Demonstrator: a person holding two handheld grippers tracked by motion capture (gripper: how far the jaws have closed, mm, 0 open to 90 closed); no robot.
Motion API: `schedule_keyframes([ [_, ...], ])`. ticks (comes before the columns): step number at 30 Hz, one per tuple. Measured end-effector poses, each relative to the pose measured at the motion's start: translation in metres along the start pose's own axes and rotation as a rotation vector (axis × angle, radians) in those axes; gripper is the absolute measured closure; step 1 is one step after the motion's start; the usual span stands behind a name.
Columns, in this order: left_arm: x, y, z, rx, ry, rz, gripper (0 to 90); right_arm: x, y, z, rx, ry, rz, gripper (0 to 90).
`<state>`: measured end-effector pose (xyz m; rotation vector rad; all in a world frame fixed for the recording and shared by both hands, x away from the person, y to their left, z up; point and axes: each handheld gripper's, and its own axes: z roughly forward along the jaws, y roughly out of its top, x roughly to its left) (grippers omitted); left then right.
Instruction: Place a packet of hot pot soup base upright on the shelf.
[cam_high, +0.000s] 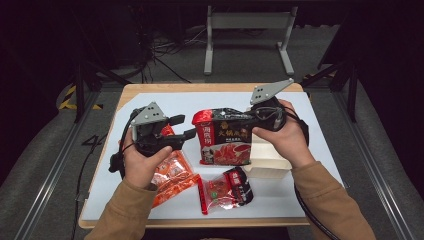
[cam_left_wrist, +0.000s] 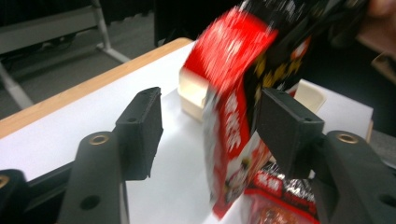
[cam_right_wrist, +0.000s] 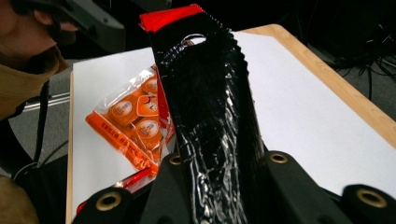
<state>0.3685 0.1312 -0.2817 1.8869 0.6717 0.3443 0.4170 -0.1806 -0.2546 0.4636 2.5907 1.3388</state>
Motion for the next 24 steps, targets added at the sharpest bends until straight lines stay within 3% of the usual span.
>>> schedule_keyframes([
  [9,0.019,-0.016,-0.014,0.047,0.041,-0.045,36.5,-0.010,0.010,-0.015,-0.017,-0.036,-0.001,80.1],
  [16,0.028,-0.025,-0.022,0.064,0.063,-0.052,35.8,-0.024,0.018,-0.028,-0.027,-0.075,-0.005,80.1],
  [24,0.034,-0.030,-0.027,0.073,0.075,-0.057,35.3,-0.044,0.016,-0.041,-0.029,-0.124,0.022,80.0],
])
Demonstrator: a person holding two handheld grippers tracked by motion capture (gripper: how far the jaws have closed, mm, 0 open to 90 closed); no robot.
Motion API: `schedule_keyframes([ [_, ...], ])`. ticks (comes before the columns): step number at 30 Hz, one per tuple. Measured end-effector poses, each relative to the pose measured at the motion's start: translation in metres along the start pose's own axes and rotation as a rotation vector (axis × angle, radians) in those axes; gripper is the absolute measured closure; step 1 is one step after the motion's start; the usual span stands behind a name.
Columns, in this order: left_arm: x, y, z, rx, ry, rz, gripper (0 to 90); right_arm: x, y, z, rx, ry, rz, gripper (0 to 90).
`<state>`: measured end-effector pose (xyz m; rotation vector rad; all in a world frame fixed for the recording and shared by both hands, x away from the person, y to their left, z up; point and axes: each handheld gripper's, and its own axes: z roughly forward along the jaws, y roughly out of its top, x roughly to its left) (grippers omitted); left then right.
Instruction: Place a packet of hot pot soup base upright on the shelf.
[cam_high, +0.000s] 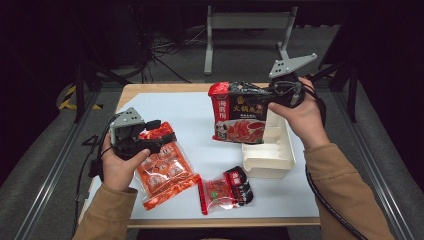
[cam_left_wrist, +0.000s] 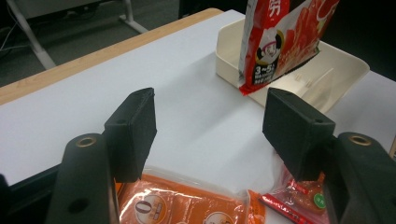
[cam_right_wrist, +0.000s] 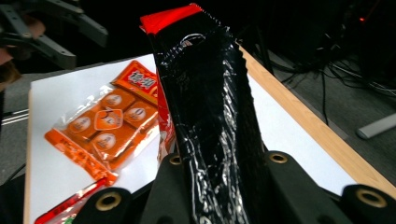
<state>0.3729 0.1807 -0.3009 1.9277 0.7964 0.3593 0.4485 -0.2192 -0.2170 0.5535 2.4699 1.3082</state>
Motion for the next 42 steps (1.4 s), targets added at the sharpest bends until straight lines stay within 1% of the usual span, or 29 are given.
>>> schedule_keyframes([
  [2,0.002,-0.001,-0.001,0.003,-0.008,-0.006,33.7,-0.005,-0.001,-0.002,0.004,-0.014,0.000,80.0],
  [3,0.003,-0.001,-0.001,0.005,-0.007,-0.003,33.1,-0.008,-0.001,-0.003,0.009,-0.026,-0.011,80.0],
  [6,0.006,-0.002,-0.002,0.010,0.000,-0.002,32.4,-0.013,-0.003,-0.004,0.013,-0.047,-0.016,80.0],
  [7,0.006,-0.002,-0.002,0.010,0.000,-0.002,32.2,-0.013,-0.003,-0.004,0.013,-0.047,-0.016,80.0],
  [8,0.006,-0.002,-0.001,0.013,-0.001,-0.010,32.2,-0.016,-0.004,-0.005,0.014,-0.054,-0.013,79.9],
  [9,0.008,-0.003,-0.001,0.022,-0.005,-0.007,32.2,-0.021,-0.006,-0.007,0.012,-0.062,-0.005,79.9],
  [10,0.008,-0.003,-0.001,0.022,-0.005,-0.007,31.6,-0.021,-0.006,-0.007,0.012,-0.062,-0.005,79.9],
  [11,0.009,-0.003,0.000,0.030,-0.010,-0.018,31.6,-0.023,-0.006,-0.008,0.011,-0.065,-0.003,79.9],
  [16,0.013,-0.005,0.001,0.052,-0.005,-0.021,29.6,-0.036,-0.011,-0.013,-0.008,-0.079,0.021,79.9],
  [17,0.015,-0.006,0.001,0.051,-0.002,-0.018,29.6,-0.039,-0.011,-0.014,-0.013,-0.080,0.020,79.9],
  [18,0.015,-0.007,0.000,0.055,-0.005,-0.031,29.6,-0.042,-0.012,-0.015,-0.013,-0.083,0.022,79.9],
  [20,0.017,-0.008,0.000,0.057,0.000,-0.025,29.8,-0.048,-0.014,-0.016,-0.011,-0.093,0.025,79.9],
  [21,0.017,-0.008,-0.001,0.059,0.000,-0.036,29.8,-0.050,-0.014,-0.017,-0.010,-0.097,0.025,79.9],
  [24,0.020,-0.009,-0.001,0.062,0.004,-0.035,29.7,-0.057,-0.017,-0.018,-0.004,-0.117,0.027,79.9],
  [25,0.020,-0.010,-0.001,0.060,0.005,-0.046,29.7,-0.059,-0.018,-0.018,-0.003,-0.121,0.023,79.9],
  [30,0.022,-0.011,-0.001,0.063,0.006,-0.052,29.5,-0.070,-0.025,-0.020,-0.027,-0.133,0.022,79.9],
  [34,0.023,-0.012,-0.001,0.066,0.007,-0.059,29.4,-0.076,-0.028,-0.022,-0.036,-0.145,0.028,79.9],
  [37,0.025,-0.012,-0.001,0.069,0.010,-0.052,29.4,-0.079,-0.030,-0.023,-0.038,-0.156,0.036,79.9],
  [38,0.024,-0.012,-0.001,0.069,0.011,-0.058,29.5,-0.080,-0.031,-0.023,-0.038,-0.160,0.038,79.9],
  [42,0.024,-0.011,-0.001,0.068,0.009,-0.056,29.5,-0.083,-0.035,-0.021,-0.040,-0.173,0.025,79.9],
])
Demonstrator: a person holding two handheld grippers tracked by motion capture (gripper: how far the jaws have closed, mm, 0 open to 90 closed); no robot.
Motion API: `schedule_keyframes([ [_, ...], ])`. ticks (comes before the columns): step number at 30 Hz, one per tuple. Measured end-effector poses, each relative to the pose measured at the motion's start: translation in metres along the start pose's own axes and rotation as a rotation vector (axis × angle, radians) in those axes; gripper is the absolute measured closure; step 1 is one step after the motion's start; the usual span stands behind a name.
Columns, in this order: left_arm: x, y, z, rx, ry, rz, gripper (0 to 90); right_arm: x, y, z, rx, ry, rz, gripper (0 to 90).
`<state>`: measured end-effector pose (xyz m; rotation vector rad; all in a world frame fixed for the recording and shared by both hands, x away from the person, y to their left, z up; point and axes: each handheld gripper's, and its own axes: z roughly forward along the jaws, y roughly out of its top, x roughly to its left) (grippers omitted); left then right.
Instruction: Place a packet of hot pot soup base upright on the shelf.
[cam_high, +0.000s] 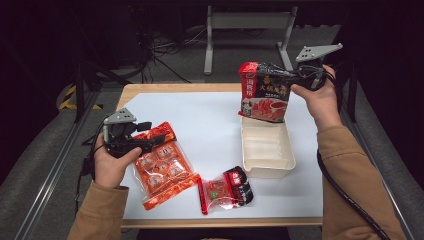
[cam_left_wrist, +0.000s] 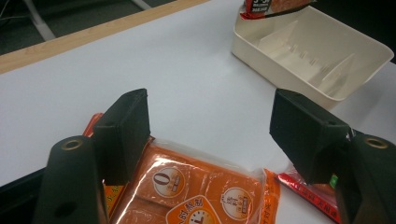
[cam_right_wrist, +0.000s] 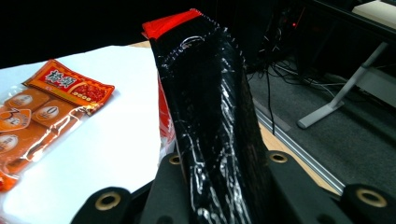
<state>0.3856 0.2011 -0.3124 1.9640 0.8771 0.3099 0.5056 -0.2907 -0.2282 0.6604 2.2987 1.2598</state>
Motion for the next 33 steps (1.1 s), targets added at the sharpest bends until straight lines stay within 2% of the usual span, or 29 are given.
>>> schedule_keyframes([
  [11,0.001,-0.001,0.000,0.002,0.006,-0.006,29.6,-0.002,-0.009,0.007,0.005,-0.012,-0.033,79.8],
  [26,0.004,-0.002,0.002,0.010,0.005,-0.015,29.2,-0.004,-0.031,0.020,0.017,-0.001,-0.011,79.3],
  [29,0.005,-0.002,0.002,0.014,0.004,-0.016,29.0,-0.004,-0.034,0.022,0.017,-0.001,0.007,79.0],
  [33,0.004,-0.002,0.003,0.015,0.006,-0.015,29.0,-0.003,-0.036,0.024,0.021,0.000,0.003,78.8],
])
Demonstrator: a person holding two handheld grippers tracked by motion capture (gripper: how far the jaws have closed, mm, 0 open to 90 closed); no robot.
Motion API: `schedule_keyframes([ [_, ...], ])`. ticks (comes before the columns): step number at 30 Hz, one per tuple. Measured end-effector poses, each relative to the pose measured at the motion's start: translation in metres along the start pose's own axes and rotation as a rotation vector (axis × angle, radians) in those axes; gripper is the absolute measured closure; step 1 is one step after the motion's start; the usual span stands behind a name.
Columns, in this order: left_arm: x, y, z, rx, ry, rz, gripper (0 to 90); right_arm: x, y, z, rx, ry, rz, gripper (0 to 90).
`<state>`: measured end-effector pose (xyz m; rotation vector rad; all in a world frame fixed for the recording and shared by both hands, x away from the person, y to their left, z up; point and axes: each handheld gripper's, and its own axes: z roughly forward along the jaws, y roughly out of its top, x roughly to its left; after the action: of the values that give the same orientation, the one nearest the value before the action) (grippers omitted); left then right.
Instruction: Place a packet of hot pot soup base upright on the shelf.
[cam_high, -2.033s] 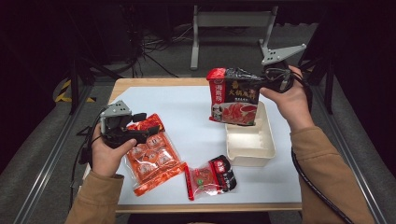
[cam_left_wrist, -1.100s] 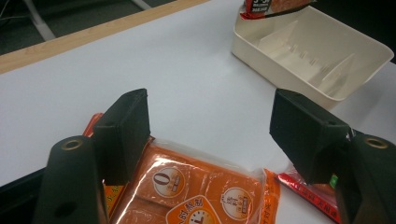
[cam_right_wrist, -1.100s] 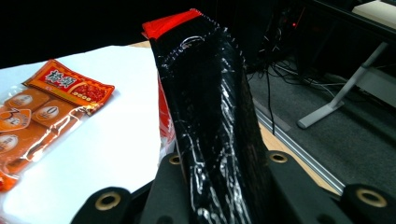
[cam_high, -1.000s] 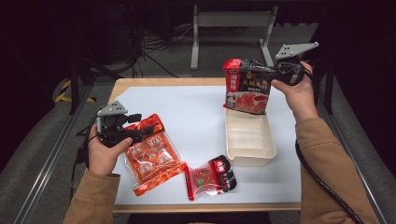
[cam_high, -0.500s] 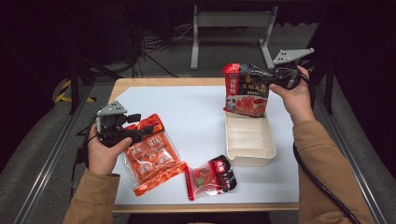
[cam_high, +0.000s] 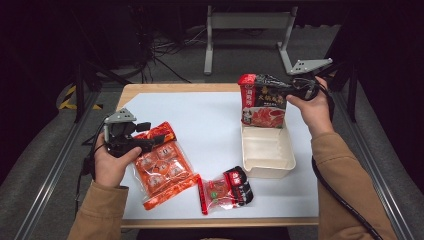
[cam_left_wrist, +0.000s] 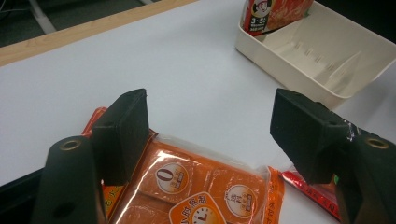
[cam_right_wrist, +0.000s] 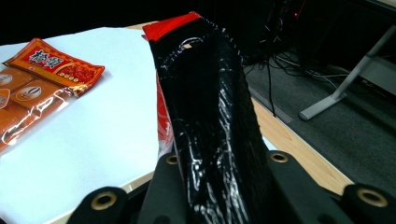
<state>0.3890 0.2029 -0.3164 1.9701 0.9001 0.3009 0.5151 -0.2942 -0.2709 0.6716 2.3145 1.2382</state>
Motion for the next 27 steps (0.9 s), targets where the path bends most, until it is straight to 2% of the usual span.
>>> schedule_keyframes([
  [10,0.000,0.000,-0.001,-0.005,0.002,-0.006,28.9,0.003,-0.006,0.007,-0.001,0.004,0.020,77.1],
  [14,0.001,0.000,-0.001,-0.004,0.002,-0.004,28.8,0.004,-0.013,0.014,0.045,0.006,0.026,76.0],
  [18,0.001,-0.001,-0.001,-0.001,0.001,-0.008,28.8,0.001,-0.026,0.016,0.041,0.004,0.078,75.2],
  [20,0.001,-0.001,0.000,0.002,0.002,-0.007,28.8,0.000,-0.032,0.017,0.051,-0.012,0.097,75.5],
  [21,0.001,-0.001,0.001,0.003,0.007,0.003,28.8,-0.002,-0.034,0.016,0.052,-0.012,0.110,75.6],
  [22,0.000,-0.001,0.001,0.003,0.001,-0.007,28.8,-0.002,-0.036,0.015,0.050,-0.009,0.117,75.8],
  [27,0.000,-0.001,0.001,0.006,0.003,-0.011,28.8,-0.002,-0.038,0.014,0.072,-0.021,0.123,75.8],
])
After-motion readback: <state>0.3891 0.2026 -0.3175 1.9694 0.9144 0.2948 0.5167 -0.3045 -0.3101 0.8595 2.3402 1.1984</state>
